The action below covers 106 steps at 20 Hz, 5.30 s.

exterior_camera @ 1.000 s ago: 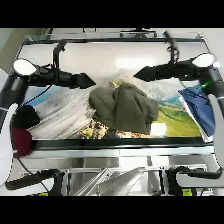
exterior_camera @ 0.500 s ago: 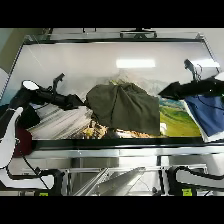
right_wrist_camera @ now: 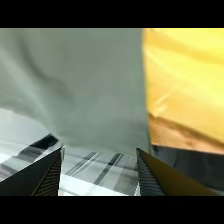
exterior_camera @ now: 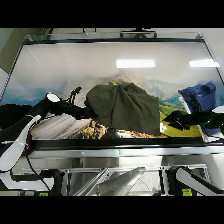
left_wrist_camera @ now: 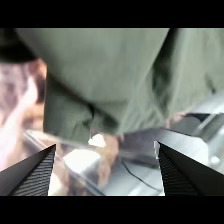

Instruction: Fold the shirts.

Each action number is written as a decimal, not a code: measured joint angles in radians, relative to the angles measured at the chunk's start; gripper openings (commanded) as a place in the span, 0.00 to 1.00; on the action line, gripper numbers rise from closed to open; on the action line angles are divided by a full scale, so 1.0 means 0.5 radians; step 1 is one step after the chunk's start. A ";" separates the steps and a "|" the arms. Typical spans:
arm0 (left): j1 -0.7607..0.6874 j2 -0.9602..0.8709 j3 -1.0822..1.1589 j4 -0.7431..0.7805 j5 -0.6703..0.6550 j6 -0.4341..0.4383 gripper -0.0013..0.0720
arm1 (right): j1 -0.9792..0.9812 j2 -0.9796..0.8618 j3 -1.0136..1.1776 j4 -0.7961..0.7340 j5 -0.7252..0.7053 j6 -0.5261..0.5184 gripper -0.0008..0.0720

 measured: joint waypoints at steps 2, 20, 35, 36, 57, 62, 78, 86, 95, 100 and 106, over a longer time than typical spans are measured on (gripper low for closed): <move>-0.034 -0.006 -0.009 0.011 0.095 0.016 0.96 | -0.005 0.012 -0.095 0.050 -0.066 -0.036 0.69; 0.046 -0.121 0.159 0.047 -0.136 0.227 0.20 | -0.011 -0.014 -0.198 0.216 -0.115 -0.166 0.69; 0.211 -0.404 0.363 0.058 -0.391 0.170 0.41 | -0.011 -0.018 -0.198 0.275 -0.086 -0.188 0.69; 0.188 -0.413 0.363 0.054 -0.376 0.169 0.41 | -0.011 -0.018 -0.198 0.275 -0.086 -0.188 0.69; 0.188 -0.358 0.364 0.019 -0.371 0.171 0.04 | -0.013 -0.199 -0.196 0.067 -0.298 -0.234 0.69; 0.231 -0.347 0.364 0.014 -0.424 0.171 0.04 | 0.140 -0.382 -0.195 0.242 -0.298 -0.310 0.41; 0.459 0.772 0.947 0.006 -0.703 -0.038 0.05 | 0.205 0.352 0.803 1.369 0.188 -0.578 0.04; 0.706 1.293 2.141 0.067 -0.452 -0.062 0.05 | -0.059 0.970 1.897 1.484 -0.328 -0.550 0.04; 0.359 0.549 1.994 0.190 -0.426 0.227 0.05 | 0.161 0.592 1.556 1.222 -0.238 -0.479 0.04; 0.208 -0.341 2.162 0.314 -0.285 0.299 0.04 | 0.465 0.075 0.897 0.852 -0.752 -0.494 0.04; 0.217 -0.853 2.143 0.379 0.137 0.321 0.48 | 0.496 -0.547 0.830 0.830 -1.396 -0.558 0.47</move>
